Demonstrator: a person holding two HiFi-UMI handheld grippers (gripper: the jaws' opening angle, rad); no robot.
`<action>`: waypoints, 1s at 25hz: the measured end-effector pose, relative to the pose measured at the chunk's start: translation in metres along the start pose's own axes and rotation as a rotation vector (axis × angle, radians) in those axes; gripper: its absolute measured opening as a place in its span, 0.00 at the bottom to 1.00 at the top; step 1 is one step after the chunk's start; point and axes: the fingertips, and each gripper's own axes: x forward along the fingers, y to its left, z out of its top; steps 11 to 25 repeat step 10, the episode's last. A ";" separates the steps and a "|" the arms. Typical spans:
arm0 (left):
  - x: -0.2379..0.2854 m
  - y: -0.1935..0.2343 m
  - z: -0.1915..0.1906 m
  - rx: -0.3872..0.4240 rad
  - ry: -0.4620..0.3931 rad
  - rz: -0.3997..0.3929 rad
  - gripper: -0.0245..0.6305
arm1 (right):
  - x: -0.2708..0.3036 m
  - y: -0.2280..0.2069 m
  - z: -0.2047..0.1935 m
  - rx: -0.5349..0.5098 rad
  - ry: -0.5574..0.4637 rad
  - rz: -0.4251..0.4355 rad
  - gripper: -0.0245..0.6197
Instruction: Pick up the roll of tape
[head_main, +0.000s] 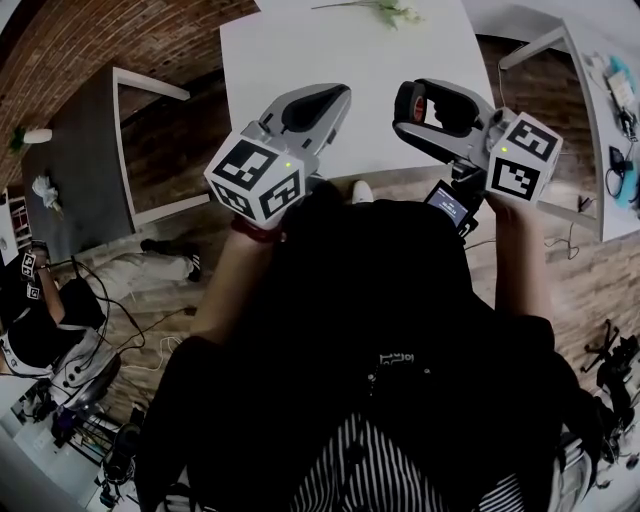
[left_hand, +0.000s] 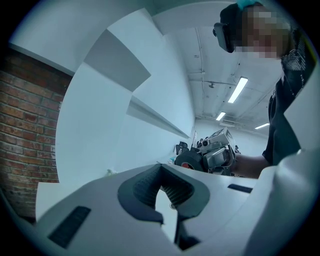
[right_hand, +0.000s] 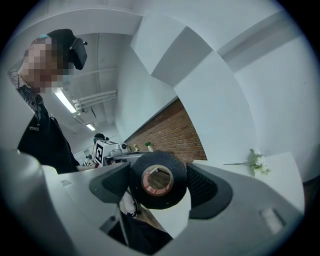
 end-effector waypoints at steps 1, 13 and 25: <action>-0.001 0.000 0.000 0.000 -0.001 0.002 0.04 | 0.000 0.000 0.000 -0.001 -0.001 -0.001 0.58; -0.009 0.003 -0.005 -0.011 -0.002 0.001 0.04 | 0.000 0.004 0.004 -0.025 -0.001 -0.012 0.58; -0.009 0.003 -0.005 -0.011 -0.002 0.001 0.04 | 0.000 0.004 0.004 -0.025 -0.001 -0.012 0.58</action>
